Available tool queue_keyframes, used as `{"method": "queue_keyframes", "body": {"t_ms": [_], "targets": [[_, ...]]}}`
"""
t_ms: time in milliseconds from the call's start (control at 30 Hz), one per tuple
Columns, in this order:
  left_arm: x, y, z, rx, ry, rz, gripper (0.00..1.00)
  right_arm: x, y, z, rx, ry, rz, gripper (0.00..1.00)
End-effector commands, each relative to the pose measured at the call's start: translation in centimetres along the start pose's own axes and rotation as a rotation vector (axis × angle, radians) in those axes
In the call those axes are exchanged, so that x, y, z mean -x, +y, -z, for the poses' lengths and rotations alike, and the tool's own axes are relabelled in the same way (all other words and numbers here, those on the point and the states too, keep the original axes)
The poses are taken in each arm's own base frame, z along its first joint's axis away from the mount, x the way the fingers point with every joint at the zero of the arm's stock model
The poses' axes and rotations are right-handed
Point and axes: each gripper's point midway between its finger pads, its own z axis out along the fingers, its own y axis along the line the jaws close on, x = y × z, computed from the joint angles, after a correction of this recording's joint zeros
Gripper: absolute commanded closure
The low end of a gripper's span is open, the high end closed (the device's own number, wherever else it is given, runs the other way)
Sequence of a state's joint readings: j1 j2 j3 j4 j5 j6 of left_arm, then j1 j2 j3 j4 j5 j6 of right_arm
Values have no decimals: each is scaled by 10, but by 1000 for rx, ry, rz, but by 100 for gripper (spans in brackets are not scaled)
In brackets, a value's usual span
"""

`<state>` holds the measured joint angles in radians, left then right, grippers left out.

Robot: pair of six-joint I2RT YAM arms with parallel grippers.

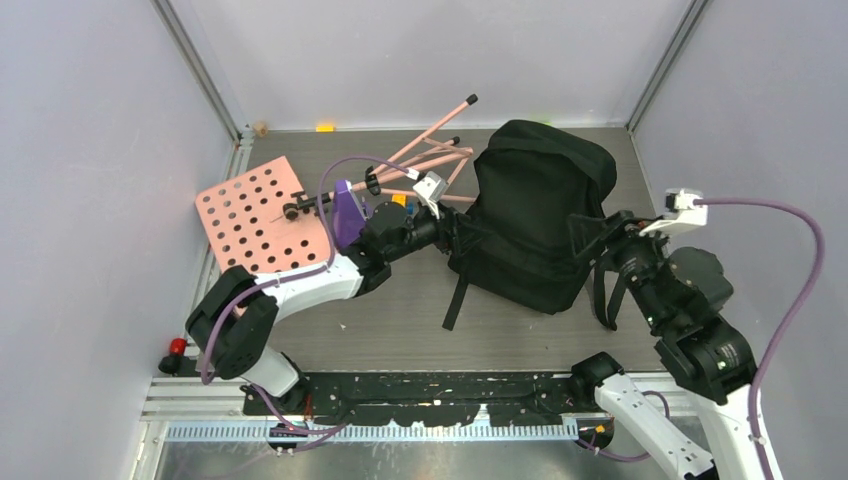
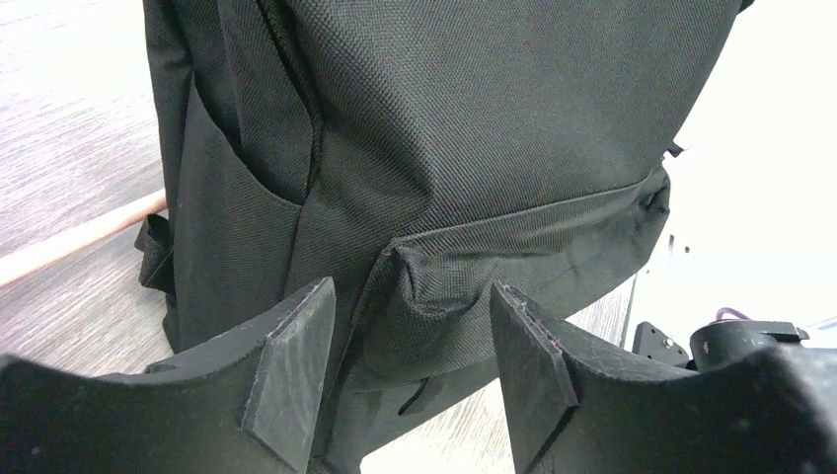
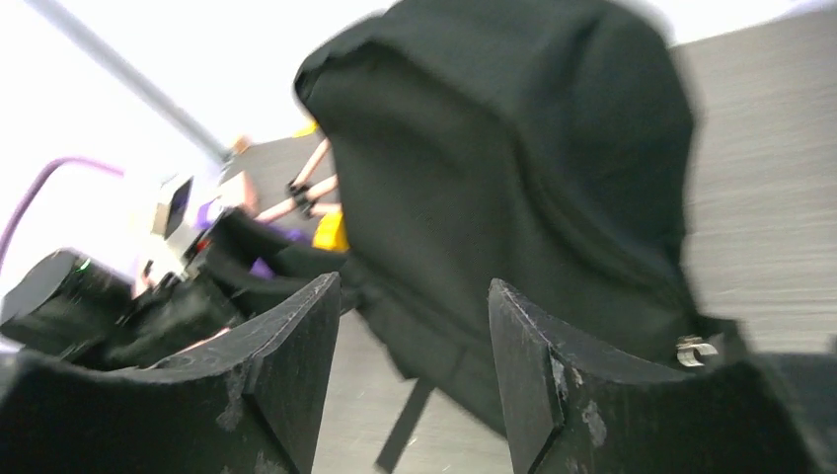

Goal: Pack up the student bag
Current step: Unzip the student bag at the center of the board.

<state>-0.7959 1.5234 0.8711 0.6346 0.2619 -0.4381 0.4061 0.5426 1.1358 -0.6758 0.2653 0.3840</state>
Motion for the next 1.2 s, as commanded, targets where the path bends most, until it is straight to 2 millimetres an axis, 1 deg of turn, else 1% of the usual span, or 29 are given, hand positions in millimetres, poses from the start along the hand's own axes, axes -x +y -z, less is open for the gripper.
{"method": "queue_keyframes", "body": {"t_ms": [0,33,67,100,133,167,200,300,333,367,400,433,467,500,533,567,600,633,733,800,900,933,967,1000,1033,1167], "targets": [[26,-10,-5,-43,-55,-29,39,-69,43,-13,205,236,-251,39],[25,-10,-6,-47,-53,-29,41,-68,48,-15,233,211,-283,39],[24,-10,-6,-53,-49,-27,45,-88,44,-20,218,248,-326,40],[24,-11,-6,-58,-46,-23,52,-86,46,-22,231,224,-347,40],[23,-12,-7,-64,-44,-19,56,-99,41,-27,211,233,-373,41],[22,-14,-7,-73,-42,-16,59,-103,40,-28,206,231,-385,42],[21,-14,-7,-78,-39,-12,63,-113,37,-33,188,233,-399,43],[22,-17,-7,-94,-39,-2,75,-133,38,-43,169,247,-403,44],[21,-18,-7,-100,-37,0,79,-143,43,-47,162,260,-382,45],[21,-19,-6,-103,-35,1,82,-152,58,-42,202,291,-358,45],[22,-20,-6,-104,-36,1,85,-155,55,-51,146,262,-328,45],[23,-20,-5,-105,-36,3,89,-158,63,-50,139,244,-299,45],[23,-21,-4,-105,-35,7,93,-163,69,-55,132,232,-274,46],[23,-21,-3,-104,-32,12,96,-168,74,-54,118,210,-248,47],[23,-23,-2,-108,-30,17,99,-171,82,-59,118,193,-245,47],[24,-24,-1,-111,-28,22,100,-178,84,-59,101,176,-223,49],[24,-25,0,-116,-26,24,100,-184,90,-64,95,164,-222,50],[23,-26,1,-118,-22,26,100,-189,91,-65,78,152,-210,50],[24,-27,4,-116,-15,26,100,-204,102,-76,68,144,-195,51],[24,-27,5,-111,-12,22,100,-212,104,-82,45,135,-186,52],[24,-27,6,-109,-13,21,100,-219,99,-91,-10,115,-156,53],[24,-27,6,-109,-11,23,100,-217,98,-93,-26,105,-149,53],[25,-27,6,-112,-12,21,100,-224,93,-94,-49,118,-118,53],[24,-27,5,-115,-9,20,100,-223,93,-95,-68,112,-119,52],[24,-28,5,-119,-7,18,100,-229,87,-96,-91,127,-90,52],[24,-29,5,-124,1,10,100,-234,79,-96,-135,124,-92,52]]}}
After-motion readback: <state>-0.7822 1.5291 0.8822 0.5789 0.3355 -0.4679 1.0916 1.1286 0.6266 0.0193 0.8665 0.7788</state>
